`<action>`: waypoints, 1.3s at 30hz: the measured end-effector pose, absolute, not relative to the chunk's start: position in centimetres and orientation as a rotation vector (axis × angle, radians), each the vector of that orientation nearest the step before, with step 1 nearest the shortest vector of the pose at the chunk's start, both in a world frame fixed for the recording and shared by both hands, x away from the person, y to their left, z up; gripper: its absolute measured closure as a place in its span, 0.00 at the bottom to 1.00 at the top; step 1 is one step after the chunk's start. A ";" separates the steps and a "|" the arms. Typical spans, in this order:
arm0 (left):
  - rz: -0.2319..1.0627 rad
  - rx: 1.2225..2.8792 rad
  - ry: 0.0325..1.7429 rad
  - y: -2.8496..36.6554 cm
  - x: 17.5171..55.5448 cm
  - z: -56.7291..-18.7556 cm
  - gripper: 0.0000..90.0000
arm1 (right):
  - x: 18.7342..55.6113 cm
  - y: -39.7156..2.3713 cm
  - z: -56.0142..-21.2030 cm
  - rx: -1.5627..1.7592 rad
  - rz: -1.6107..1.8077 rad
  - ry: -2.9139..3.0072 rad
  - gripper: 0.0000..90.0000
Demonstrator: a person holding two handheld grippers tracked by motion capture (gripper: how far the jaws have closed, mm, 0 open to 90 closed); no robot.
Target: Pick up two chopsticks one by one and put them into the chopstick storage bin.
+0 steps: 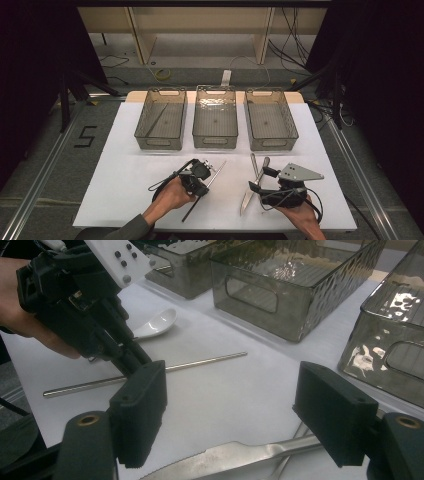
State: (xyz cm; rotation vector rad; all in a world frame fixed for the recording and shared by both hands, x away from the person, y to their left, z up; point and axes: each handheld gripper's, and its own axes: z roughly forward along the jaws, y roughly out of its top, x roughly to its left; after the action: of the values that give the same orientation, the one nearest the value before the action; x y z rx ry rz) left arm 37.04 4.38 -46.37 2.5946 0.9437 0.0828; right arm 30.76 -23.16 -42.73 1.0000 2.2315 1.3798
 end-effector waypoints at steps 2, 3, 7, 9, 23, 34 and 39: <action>0.069 2.584 0.956 4.5 37.1 -46.4 0.90 | 30.8 -23.1 -42.7 0.997 1.378 2.234 0.33; 0.066 2.584 0.956 4.5 37.2 -46.4 0.90 | 30.8 -23.1 -42.7 0.997 1.378 2.234 0.33; 0.073 2.575 0.977 4.7 37.3 -46.4 0.92 | 30.8 -23.1 -42.8 0.997 1.379 2.233 0.33; 0.071 2.576 0.983 4.8 37.4 -46.4 0.94 | 30.8 -23.2 -42.7 0.997 1.378 2.234 0.33; 0.072 2.573 0.950 5.0 37.4 -46.0 0.95 | 30.8 -23.2 -42.7 1.000 1.383 2.230 0.34; 0.099 2.454 0.952 6.7 38.1 -43.1 0.95 | 30.8 -23.3 -42.7 1.006 1.380 2.231 0.34; 0.113 2.380 0.965 7.8 38.8 -41.4 0.95 | 30.8 -23.4 -42.7 1.009 1.381 2.227 0.34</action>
State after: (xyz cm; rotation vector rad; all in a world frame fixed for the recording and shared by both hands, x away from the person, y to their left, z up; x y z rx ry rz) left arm 38.83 7.81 -41.36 2.3799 0.9646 0.1130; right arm 30.84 -23.36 -42.69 1.0091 2.2271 1.3807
